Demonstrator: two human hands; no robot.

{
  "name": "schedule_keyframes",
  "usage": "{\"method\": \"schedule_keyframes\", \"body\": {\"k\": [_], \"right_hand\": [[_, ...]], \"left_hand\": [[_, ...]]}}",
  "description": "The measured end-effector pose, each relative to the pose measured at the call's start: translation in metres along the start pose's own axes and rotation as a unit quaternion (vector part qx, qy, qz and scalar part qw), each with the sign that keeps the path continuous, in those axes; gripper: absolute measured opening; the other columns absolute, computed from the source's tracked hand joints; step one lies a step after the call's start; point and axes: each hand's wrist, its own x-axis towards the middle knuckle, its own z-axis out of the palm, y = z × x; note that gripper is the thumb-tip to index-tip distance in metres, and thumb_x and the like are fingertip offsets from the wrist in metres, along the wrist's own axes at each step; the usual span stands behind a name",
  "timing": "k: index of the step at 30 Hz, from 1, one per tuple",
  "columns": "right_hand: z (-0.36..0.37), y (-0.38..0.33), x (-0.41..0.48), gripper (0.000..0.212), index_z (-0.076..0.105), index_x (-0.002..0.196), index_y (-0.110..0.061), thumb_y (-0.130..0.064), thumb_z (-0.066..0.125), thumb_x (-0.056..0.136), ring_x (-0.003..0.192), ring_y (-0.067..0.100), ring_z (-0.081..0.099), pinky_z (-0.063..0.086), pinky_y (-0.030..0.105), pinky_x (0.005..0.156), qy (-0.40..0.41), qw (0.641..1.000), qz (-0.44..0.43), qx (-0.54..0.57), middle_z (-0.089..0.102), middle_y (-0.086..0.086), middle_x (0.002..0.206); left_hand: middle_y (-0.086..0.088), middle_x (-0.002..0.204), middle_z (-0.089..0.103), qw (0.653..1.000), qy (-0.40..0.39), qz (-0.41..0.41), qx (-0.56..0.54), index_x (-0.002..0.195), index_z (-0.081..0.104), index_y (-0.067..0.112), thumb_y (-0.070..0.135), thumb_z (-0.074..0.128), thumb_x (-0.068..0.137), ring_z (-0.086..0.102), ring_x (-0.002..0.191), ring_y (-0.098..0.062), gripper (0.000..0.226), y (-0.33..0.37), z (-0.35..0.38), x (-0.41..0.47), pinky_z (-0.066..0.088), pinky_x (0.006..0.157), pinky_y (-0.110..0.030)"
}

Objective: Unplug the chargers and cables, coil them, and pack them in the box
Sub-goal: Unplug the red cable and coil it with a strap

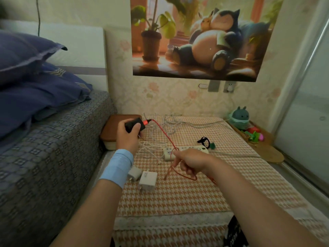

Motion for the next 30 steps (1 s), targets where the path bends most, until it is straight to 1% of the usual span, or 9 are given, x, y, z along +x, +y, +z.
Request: {"method": "schedule_keyframes", "body": {"k": [3, 5, 9, 14, 18, 21, 24, 27, 30], "right_hand": [[-0.009, -0.004, -0.013, 0.047, 0.061, 0.105, -0.010, -0.045, 0.031, 0.109, 0.037, 0.008, 0.022, 0.018, 0.019, 0.040, -0.150, 0.984, 0.093, -0.029, 0.036, -0.006, 0.054], [-0.015, -0.006, -0.019, 0.041, 0.057, 0.114, -0.010, -0.040, 0.029, 0.111, 0.038, 0.007, 0.020, 0.017, 0.019, 0.039, -0.199, 0.977, 0.069, -0.011, 0.033, -0.005, 0.058], [-0.022, -0.007, -0.019, 0.031, 0.060, 0.119, -0.010, -0.029, 0.038, 0.110, 0.045, 0.008, 0.025, 0.019, 0.024, 0.044, -0.060, 0.995, -0.067, 0.046, 0.040, -0.005, 0.061], [-0.033, -0.004, -0.018, 0.034, 0.072, 0.104, -0.015, -0.029, 0.041, 0.109, 0.049, 0.010, 0.034, 0.032, 0.023, 0.050, 0.055, 0.979, -0.196, -0.003, 0.045, -0.006, 0.057], [-0.026, -0.008, -0.018, 0.036, 0.073, 0.099, -0.019, -0.032, 0.041, 0.109, 0.049, 0.013, 0.035, 0.032, 0.025, 0.051, 0.074, 0.963, -0.258, -0.020, 0.043, -0.001, 0.055], [-0.030, -0.015, -0.015, 0.036, 0.073, 0.090, -0.012, -0.030, 0.047, 0.107, 0.042, 0.004, 0.038, 0.034, 0.020, 0.050, 0.131, 0.955, -0.267, 0.002, 0.046, -0.012, 0.048], [-0.042, -0.010, -0.014, 0.039, 0.073, 0.072, -0.017, -0.041, 0.059, 0.100, 0.038, 0.000, 0.040, 0.033, 0.016, 0.048, 0.152, 0.958, -0.235, -0.056, 0.046, -0.014, 0.044], [-0.052, 0.001, -0.012, 0.048, 0.071, 0.064, -0.016, -0.053, 0.064, 0.093, 0.042, 0.006, 0.041, 0.037, 0.021, 0.051, 0.139, 0.972, -0.165, -0.098, 0.046, -0.011, 0.046], [-0.065, 0.016, -0.008, 0.053, 0.069, 0.068, -0.014, -0.053, 0.053, 0.100, 0.047, 0.013, 0.041, 0.037, 0.029, 0.055, 0.144, 0.976, -0.080, -0.140, 0.050, -0.003, 0.055]], "left_hand": [[-0.009, 0.108, 0.057, 0.994, 0.031, 0.041, 0.092, 0.107, 0.053, 0.013, 0.010, 0.062, 0.092, 0.057, 0.094, -0.022, 0.018, -0.004, -0.013, 0.013, 0.051, 0.081, -0.034], [-0.012, 0.116, 0.055, 0.982, -0.004, 0.054, 0.179, 0.106, 0.055, 0.013, 0.011, 0.064, 0.090, 0.055, 0.101, -0.025, 0.019, -0.009, -0.019, 0.019, 0.048, 0.090, -0.040], [-0.009, 0.117, 0.056, 0.917, -0.116, 0.040, 0.378, 0.105, 0.060, 0.016, 0.014, 0.067, 0.089, 0.054, 0.097, -0.023, 0.017, -0.021, -0.024, 0.020, 0.048, 0.089, -0.037], [-0.006, 0.131, 0.058, 0.771, -0.292, -0.074, 0.561, 0.129, 0.055, 0.018, 0.023, 0.060, 0.093, 0.057, 0.110, -0.024, 0.036, -0.024, -0.012, 0.000, 0.048, 0.093, -0.033], [0.002, 0.140, 0.053, 0.858, -0.348, 0.070, 0.370, 0.140, 0.047, 0.026, 0.012, 0.059, 0.093, 0.050, 0.128, -0.016, 0.050, -0.008, 0.023, -0.020, 0.043, 0.106, -0.034], [-0.001, 0.089, 0.070, 0.914, -0.385, 0.010, 0.129, 0.119, 0.063, 0.012, 0.006, 0.052, 0.096, 0.066, 0.079, -0.014, 0.027, 0.016, 0.046, -0.042, 0.054, 0.077, -0.029], [0.011, 0.049, 0.046, 0.916, -0.369, -0.019, 0.157, 0.093, 0.074, 0.012, 0.028, 0.057, 0.095, 0.041, 0.051, -0.015, 0.024, 0.021, 0.047, -0.040, 0.042, 0.057, -0.031], [0.012, 0.039, 0.046, 0.930, -0.313, -0.036, 0.189, 0.079, 0.072, 0.011, 0.032, 0.057, 0.096, 0.037, 0.045, -0.016, 0.031, 0.015, 0.047, -0.031, 0.041, 0.056, -0.030], [0.008, 0.041, 0.040, 0.970, -0.201, -0.113, 0.072, 0.073, 0.064, 0.010, 0.025, 0.055, 0.098, 0.033, 0.043, -0.015, 0.030, 0.005, 0.051, -0.019, 0.042, 0.051, -0.028]]}}
